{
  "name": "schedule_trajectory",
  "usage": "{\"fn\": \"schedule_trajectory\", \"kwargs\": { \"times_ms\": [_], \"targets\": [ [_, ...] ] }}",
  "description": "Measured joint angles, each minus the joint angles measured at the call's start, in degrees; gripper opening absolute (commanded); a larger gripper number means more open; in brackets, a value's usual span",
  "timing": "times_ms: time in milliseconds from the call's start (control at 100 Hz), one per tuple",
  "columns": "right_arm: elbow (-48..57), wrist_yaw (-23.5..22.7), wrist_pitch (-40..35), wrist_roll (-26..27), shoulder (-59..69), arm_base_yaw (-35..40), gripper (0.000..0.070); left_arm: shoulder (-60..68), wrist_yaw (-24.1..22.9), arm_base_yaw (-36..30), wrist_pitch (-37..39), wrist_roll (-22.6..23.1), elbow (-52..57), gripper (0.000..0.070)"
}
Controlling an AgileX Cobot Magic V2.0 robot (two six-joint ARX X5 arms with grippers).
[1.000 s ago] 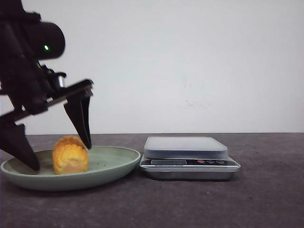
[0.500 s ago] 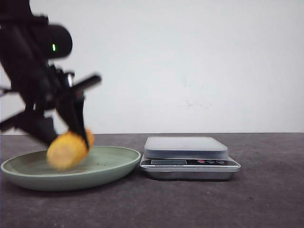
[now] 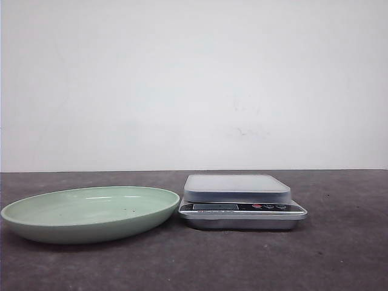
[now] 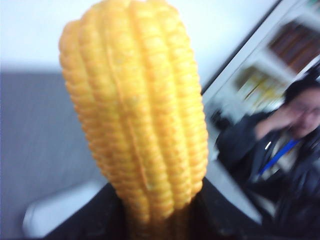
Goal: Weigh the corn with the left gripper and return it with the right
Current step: 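Lift the corn with the left gripper and lower it onto the scale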
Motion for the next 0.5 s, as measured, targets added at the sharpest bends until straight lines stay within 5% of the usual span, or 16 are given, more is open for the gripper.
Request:
{"fn": "schedule_trajectory", "kwargs": {
  "times_ms": [170,500],
  "targets": [
    [0.0,0.2,0.8,0.0,0.0,0.5,0.07,0.9,-4.3,-0.5,0.4,-0.3,2.2,0.0007],
    [0.0,1.5,1.3,-0.1,0.0,0.6,0.07,18.8,-1.4,-3.4,-1.1,-2.3,2.1,0.0007]
  ]
}}
